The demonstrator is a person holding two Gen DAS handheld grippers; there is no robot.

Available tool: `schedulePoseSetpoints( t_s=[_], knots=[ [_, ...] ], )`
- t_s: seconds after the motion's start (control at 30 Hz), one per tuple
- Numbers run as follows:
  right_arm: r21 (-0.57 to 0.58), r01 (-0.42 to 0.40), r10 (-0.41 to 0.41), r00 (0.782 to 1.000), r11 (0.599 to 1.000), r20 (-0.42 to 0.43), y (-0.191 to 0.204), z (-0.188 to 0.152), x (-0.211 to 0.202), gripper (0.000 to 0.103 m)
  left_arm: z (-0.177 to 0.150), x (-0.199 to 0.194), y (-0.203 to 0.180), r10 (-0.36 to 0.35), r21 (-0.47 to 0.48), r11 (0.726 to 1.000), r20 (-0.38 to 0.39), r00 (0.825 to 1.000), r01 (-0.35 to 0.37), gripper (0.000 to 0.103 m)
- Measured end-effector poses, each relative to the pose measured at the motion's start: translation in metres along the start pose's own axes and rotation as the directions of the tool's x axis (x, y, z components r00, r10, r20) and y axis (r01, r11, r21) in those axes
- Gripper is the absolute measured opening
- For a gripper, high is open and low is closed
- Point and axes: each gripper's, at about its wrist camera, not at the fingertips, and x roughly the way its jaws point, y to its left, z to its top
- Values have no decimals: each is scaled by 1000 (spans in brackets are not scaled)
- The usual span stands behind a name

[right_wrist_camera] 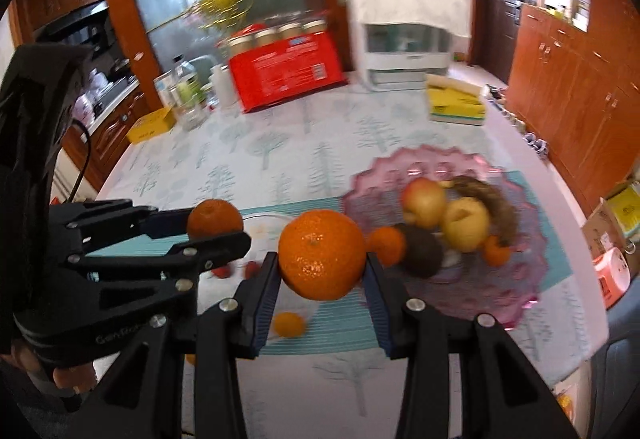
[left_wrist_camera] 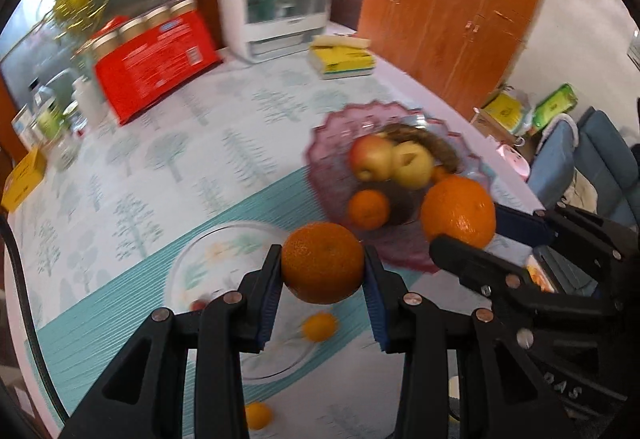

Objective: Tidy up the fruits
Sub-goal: 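Carry both oranges into the pink bowl and open both tools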

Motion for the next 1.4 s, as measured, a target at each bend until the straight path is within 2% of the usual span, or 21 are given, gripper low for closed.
schedulePoseSetpoints(
  t_s=[0.3, 0.6, 0.83, 1.3, 1.4],
  knots=[
    [54, 58, -57, 998, 997, -15, -95, 8, -3, 42, 28, 47, -76, -10, 24, 1000, -34, 999, 11, 37],
    [20, 81, -77, 987, 997, -139, -161, 8, 40, 42, 32, 122, -110, 2, -13, 1000, -147, 989, -3, 37],
    [-34, 45, -52, 972, 998, -230, -179, 3, 73, 42, 26, 160, -124, 28, -21, 999, -215, 976, -33, 37],
    [-78, -2, -26, 937, 997, -349, -186, -7, 111, 45, 23, 179, -125, 94, -43, 993, -259, 961, -109, 38],
    [-74, -14, -13, 937, 997, -349, -186, -8, 110, 48, 22, 176, -127, 101, -45, 992, -252, 962, -116, 46]
  ],
)
